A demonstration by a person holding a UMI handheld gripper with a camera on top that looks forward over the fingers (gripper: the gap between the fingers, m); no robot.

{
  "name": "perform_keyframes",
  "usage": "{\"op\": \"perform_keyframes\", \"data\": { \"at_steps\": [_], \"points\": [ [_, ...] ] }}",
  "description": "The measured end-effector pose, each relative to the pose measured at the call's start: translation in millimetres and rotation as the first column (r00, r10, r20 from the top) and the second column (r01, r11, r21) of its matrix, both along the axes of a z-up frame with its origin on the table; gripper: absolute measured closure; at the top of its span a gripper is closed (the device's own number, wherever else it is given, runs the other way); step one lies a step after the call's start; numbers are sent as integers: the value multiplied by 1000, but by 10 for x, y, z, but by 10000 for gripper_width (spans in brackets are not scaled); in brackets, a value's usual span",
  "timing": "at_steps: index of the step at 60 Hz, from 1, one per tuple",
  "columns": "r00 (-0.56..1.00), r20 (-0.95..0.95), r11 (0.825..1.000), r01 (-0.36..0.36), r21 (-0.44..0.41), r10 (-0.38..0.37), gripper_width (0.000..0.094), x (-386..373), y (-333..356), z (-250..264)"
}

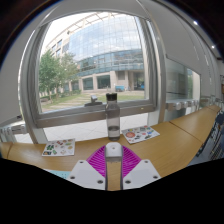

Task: Unplug charger

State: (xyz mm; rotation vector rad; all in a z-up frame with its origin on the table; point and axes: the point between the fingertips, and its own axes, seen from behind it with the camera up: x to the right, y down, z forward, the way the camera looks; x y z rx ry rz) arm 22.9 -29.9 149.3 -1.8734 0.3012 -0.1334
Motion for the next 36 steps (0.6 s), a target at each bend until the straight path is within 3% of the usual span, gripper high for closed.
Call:
{"op": "perform_keyframes", "data": {
  "at_steps": [8, 25, 33, 36],
  "points": [
    [997, -65, 994, -44, -104, 37, 777, 53, 85, -773],
    [978, -191, 977, -118, -177, 84, 744, 254, 81, -1395],
    [965, -240, 976, -144, -165, 102, 671, 249, 89, -1424],
    [966, -243, 976, -135, -173, 91, 561, 295, 81, -1427]
  ]
}}
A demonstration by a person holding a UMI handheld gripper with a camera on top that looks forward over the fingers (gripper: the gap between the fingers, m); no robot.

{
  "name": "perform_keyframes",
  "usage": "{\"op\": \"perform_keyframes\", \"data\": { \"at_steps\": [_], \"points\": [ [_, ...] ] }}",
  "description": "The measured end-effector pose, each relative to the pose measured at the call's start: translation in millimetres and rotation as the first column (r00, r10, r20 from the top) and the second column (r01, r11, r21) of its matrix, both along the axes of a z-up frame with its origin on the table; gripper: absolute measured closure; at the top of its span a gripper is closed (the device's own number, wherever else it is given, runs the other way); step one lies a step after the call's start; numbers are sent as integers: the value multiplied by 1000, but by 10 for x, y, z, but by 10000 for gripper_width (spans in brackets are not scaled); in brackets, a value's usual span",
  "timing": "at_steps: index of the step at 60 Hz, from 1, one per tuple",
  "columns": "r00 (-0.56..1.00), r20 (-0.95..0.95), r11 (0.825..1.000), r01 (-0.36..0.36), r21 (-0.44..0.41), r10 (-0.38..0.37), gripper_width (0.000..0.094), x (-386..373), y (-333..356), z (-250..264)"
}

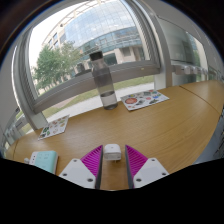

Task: Unplug charger

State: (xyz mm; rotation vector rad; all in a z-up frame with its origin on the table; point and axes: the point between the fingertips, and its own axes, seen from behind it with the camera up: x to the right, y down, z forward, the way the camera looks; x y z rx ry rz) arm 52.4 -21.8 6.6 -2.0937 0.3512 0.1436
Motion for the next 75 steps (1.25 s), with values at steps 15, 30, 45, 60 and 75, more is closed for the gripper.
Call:
{"op": "perform_keyframes", "data": {
  "at_steps": [15, 30, 45, 60, 75],
  "points": [
    [995, 92, 993, -45, 110, 34, 212, 76, -202, 669],
    [981, 178, 975, -112, 193, 78, 144, -26, -962, 1161],
    [963, 227, 976, -174, 130, 142, 141, -183, -1655, 887],
    [956, 226, 970, -216, 115, 186, 140, -288, -1871, 828],
    [948, 248, 965, -235, 113, 202, 139, -285, -1847, 845]
  ]
}}
